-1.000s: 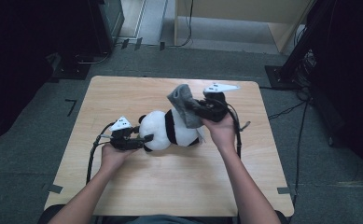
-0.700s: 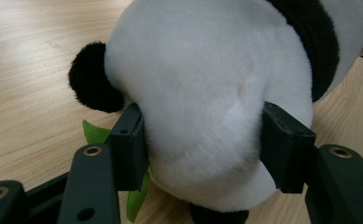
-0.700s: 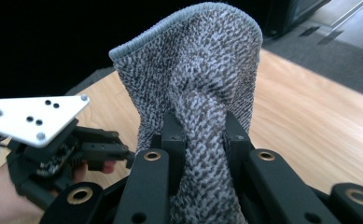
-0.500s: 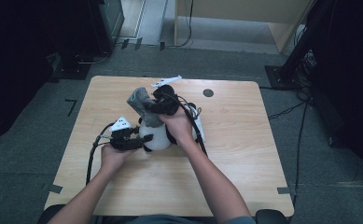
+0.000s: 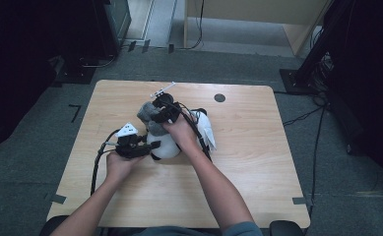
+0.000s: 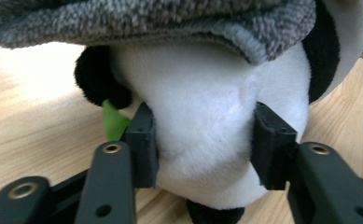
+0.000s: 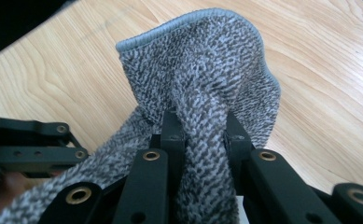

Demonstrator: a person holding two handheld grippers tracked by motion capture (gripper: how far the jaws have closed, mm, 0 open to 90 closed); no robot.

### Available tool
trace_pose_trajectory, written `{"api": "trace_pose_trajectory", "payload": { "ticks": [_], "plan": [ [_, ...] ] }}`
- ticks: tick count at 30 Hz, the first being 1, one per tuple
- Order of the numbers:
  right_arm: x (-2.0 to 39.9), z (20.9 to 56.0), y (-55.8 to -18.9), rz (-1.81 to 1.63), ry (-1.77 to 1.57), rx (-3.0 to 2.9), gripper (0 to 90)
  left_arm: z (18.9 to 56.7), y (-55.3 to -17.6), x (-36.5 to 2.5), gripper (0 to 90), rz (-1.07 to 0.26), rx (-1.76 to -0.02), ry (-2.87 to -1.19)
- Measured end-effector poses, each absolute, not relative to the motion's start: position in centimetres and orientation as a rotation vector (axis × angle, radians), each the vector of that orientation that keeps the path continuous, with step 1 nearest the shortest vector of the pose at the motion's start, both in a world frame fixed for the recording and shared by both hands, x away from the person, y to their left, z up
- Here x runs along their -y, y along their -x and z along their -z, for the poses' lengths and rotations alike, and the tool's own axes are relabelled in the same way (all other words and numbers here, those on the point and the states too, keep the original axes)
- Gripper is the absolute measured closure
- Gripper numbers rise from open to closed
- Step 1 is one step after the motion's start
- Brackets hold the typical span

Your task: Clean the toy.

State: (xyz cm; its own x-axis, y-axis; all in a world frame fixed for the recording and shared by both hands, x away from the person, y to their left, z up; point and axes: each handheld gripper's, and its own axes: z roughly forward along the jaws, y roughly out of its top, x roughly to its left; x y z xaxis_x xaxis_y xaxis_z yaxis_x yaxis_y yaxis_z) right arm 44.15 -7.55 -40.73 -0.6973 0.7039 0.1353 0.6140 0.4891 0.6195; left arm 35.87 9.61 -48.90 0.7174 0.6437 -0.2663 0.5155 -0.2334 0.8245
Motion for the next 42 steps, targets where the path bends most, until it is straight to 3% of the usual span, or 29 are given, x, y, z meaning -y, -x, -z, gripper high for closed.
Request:
{"api": "trace_pose_trajectory", "payload": {
  "ticks": [15, 42],
  "plan": [
    [12.5, 40.2, -46.2, -0.759, -1.243, -2.554, 76.8, 48.8, -35.8, -9.5, 54.4, -0.160, -0.900, -1.897],
    [21.7, 39.3, -45.9, -0.881, -1.428, -2.352, 76.7, 48.9, -35.8, -9.6, 54.7, -0.157, -0.897, -1.897]
  ]
}}
